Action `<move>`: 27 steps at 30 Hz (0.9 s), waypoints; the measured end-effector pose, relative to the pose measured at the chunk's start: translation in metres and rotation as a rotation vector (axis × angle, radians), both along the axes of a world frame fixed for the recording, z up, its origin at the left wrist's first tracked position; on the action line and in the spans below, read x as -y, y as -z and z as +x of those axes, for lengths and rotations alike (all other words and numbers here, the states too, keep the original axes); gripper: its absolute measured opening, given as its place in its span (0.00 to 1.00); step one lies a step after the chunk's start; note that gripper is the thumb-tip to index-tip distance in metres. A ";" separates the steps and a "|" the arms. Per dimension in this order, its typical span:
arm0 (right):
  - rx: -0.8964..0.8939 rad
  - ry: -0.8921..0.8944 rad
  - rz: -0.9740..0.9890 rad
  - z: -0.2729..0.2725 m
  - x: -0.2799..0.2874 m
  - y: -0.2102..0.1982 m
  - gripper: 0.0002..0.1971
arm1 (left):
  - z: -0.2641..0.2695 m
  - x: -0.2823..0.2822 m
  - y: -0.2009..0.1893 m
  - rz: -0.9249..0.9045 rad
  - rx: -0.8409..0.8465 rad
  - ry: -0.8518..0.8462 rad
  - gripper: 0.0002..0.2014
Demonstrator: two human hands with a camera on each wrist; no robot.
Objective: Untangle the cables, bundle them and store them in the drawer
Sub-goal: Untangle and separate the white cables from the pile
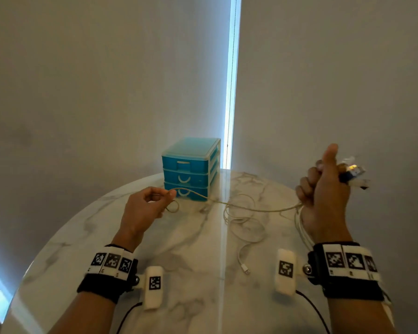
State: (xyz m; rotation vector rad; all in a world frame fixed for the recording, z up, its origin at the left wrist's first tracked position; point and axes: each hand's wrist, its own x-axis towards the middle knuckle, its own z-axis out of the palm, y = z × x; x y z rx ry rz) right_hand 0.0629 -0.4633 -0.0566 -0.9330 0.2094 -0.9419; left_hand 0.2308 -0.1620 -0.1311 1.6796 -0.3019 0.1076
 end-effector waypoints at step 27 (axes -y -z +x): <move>-0.185 0.070 0.273 0.030 0.039 0.047 0.11 | -0.001 -0.018 -0.023 -0.014 0.081 -0.057 0.20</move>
